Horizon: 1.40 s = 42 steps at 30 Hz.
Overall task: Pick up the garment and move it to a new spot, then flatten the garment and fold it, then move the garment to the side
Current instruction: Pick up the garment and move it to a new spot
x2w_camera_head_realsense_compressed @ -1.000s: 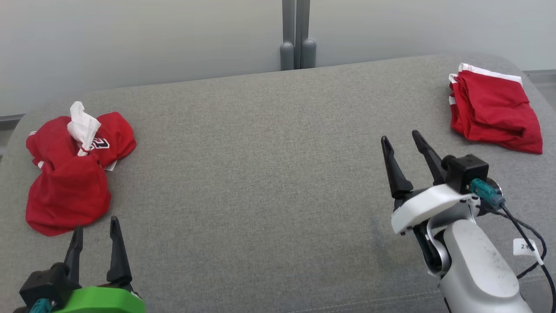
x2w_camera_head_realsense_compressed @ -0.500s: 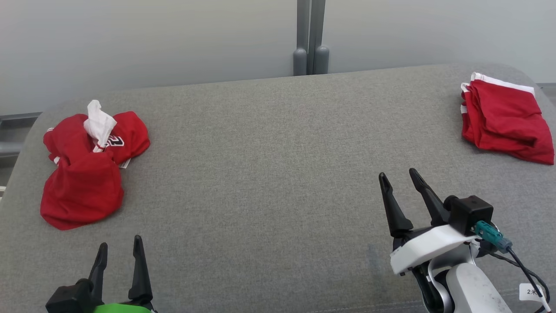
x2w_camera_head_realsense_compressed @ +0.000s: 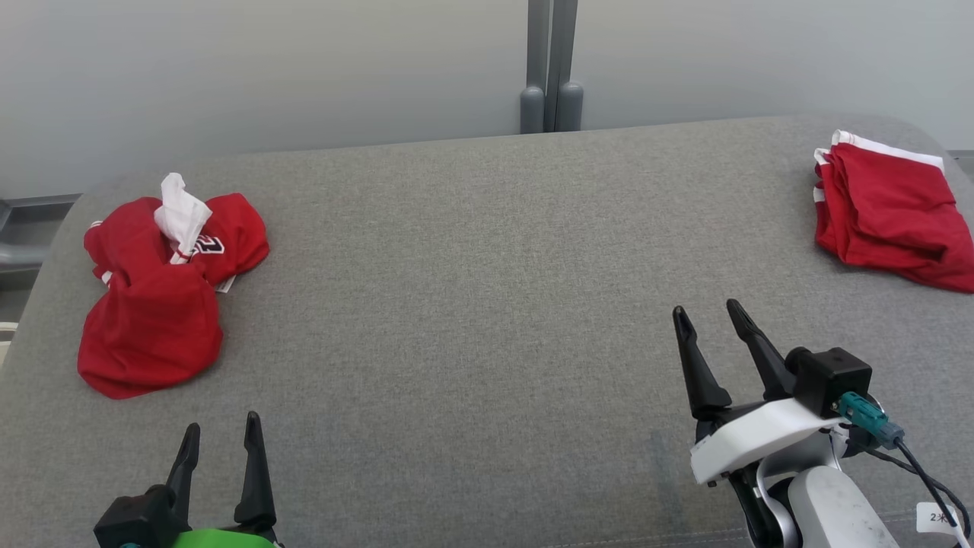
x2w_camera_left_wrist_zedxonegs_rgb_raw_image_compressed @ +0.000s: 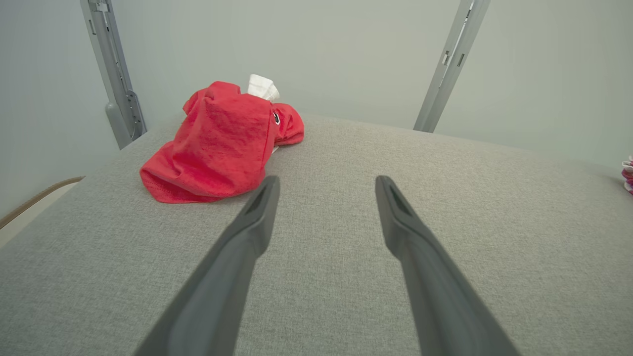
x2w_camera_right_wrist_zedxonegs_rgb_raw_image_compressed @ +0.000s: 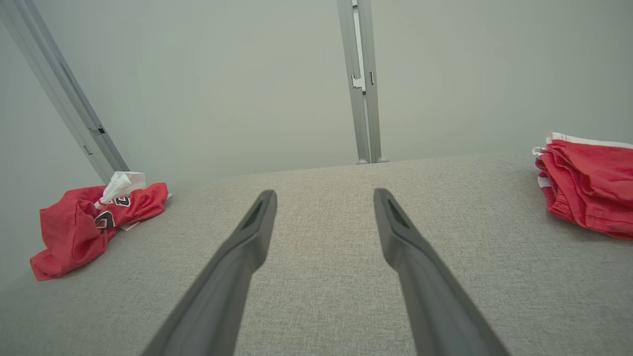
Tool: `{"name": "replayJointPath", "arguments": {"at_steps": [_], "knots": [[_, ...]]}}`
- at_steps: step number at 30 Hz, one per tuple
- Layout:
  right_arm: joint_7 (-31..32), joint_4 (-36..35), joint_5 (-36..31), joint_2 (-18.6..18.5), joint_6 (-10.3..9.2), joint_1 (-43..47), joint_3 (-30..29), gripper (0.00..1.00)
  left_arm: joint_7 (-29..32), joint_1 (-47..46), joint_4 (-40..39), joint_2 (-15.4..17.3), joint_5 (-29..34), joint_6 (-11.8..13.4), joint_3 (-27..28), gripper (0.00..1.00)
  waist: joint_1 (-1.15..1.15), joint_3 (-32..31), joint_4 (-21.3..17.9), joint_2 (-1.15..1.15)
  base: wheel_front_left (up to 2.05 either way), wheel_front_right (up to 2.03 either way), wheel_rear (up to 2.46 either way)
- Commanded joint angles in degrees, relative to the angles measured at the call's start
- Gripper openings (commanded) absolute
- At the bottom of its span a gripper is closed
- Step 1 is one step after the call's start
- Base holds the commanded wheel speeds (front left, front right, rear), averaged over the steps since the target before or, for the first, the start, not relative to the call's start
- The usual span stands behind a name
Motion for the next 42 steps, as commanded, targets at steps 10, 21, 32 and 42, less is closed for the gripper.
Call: {"name": "replayJointPath", "arguments": {"at_steps": [10, 21, 32, 42], "knots": [[-0.3, 0.5, 0.2, -0.2, -0.04, 1.1, 0.7, 1.00, -0.2, -0.7, 0.0, 0.1, 0.8, -0.3, 0.5, 1.00, 0.00, -0.7, 3.8, 0.00, 0.00, 0.00, 0.00], [-0.8, -0.2, -0.3, -0.2, -0.04, 1.5, -1.4, 1.00, 0.5, 0.1, -1.0, 1.0, 1.2, 0.2, 0.3, 1.00, 0.00, -1.1, 16.3, 0.00, 0.00, 0.00, 0.00], [-0.9, -0.4, -0.3, -0.2, -0.04, 0.8, -1.8, 1.00, 0.8, 0.9, -2.0, 1.4, 0.7, 0.5, 0.1, 1.00, 0.00, 0.1, 26.3, 0.00, 0.00, 0.00, 0.00], [-0.4, -0.4, -0.9, -0.2, -0.04, -0.1, -1.2, 1.00, 0.3, 0.2, -2.6, 1.0, 0.7, 0.8, 0.7, 1.00, 0.00, 1.7, 25.7, 0.00, 0.00, 0.00, 0.00]]}}
